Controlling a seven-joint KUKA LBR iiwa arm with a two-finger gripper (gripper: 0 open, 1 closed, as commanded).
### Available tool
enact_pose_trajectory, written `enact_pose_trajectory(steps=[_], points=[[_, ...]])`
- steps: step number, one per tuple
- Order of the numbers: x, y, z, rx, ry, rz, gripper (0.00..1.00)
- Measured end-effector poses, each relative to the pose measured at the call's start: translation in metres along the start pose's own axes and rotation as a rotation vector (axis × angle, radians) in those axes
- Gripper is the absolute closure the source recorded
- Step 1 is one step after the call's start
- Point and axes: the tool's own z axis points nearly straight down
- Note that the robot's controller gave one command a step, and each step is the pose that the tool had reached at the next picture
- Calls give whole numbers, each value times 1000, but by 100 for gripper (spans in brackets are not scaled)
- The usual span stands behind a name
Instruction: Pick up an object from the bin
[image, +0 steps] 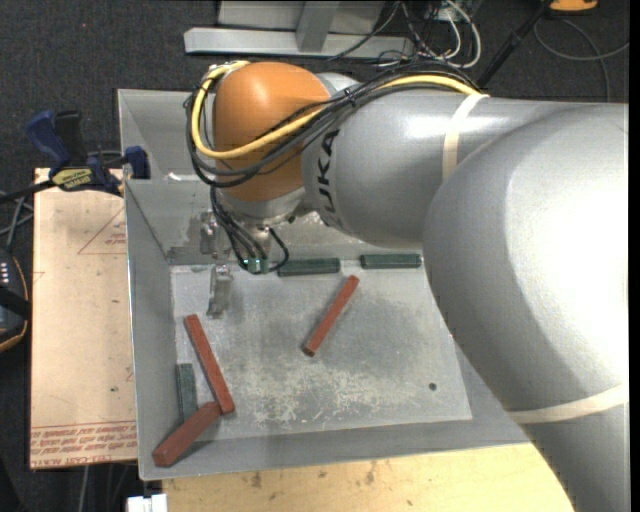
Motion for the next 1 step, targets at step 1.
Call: enact_pose_trajectory(steps=[1], points=[[-2, -1, -5, -1, -7, 3, 0]])
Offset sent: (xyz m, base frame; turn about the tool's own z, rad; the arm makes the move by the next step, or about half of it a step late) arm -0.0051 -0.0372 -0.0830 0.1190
